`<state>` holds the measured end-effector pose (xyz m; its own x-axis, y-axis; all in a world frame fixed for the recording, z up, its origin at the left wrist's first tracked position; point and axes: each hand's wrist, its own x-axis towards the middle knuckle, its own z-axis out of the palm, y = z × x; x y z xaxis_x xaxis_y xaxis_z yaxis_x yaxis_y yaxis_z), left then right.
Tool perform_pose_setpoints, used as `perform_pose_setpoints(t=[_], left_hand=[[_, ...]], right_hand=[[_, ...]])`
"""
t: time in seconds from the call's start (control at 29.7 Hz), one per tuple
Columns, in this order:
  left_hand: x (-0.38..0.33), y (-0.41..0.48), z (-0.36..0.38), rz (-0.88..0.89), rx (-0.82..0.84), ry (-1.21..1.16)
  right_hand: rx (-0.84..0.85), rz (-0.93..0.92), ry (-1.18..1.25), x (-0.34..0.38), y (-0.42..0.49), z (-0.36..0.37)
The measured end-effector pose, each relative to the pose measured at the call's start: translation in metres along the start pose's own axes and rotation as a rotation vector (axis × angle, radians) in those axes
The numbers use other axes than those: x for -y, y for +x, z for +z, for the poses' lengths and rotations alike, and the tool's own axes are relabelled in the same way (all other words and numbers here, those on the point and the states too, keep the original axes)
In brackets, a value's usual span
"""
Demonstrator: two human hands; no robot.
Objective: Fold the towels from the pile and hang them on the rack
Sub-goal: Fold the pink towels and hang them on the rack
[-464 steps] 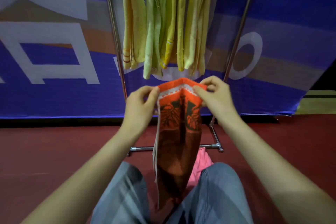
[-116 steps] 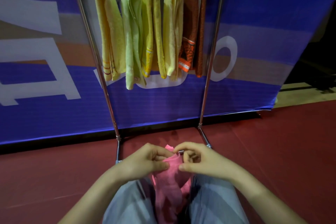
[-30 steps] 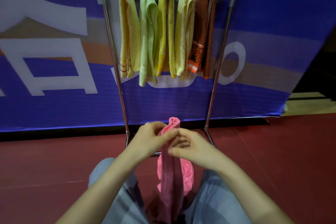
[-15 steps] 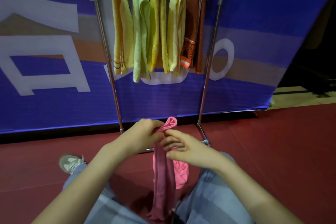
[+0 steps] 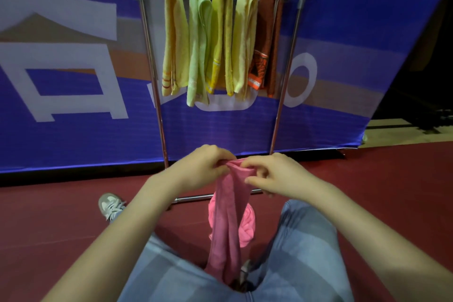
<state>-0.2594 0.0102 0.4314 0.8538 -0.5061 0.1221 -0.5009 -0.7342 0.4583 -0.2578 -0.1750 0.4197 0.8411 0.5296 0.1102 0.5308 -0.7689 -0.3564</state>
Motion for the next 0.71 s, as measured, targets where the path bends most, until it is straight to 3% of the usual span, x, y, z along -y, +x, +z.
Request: perform_pose_setpoints(t=[0.1,0.17,0.24,0.4,0.57,0.71], left_hand=[[-0.004,-0.007,-0.002,0.023,0.008,0.043],[-0.006,-0.013,-0.003,0.027,0.018,0.072],[-0.007,-0.017,-0.006,0.025,0.008,0.059],[-0.015,-0.015,-0.019,0.054,-0.094,0.016],[-0.016,-0.008,-0.031,0.004,-0.159,-0.07],[-0.008,0.003,-0.044,-0.018,-0.19,-0.114]], right_hand=[[-0.016,-0.104,-0.341,0.007,-0.007,-0.01],[-0.181,-0.306,-0.524,0.006,-0.009,-0.013],[-0.269,-0.348,-0.541,0.004,-0.011,-0.019],[-0.348,-0.207,-0.254,-0.001,-0.016,-0.022],[-0.382,-0.077,0.293,-0.002,-0.001,-0.022],[-0.469,-0.042,0.524,-0.001,0.024,-0.018]])
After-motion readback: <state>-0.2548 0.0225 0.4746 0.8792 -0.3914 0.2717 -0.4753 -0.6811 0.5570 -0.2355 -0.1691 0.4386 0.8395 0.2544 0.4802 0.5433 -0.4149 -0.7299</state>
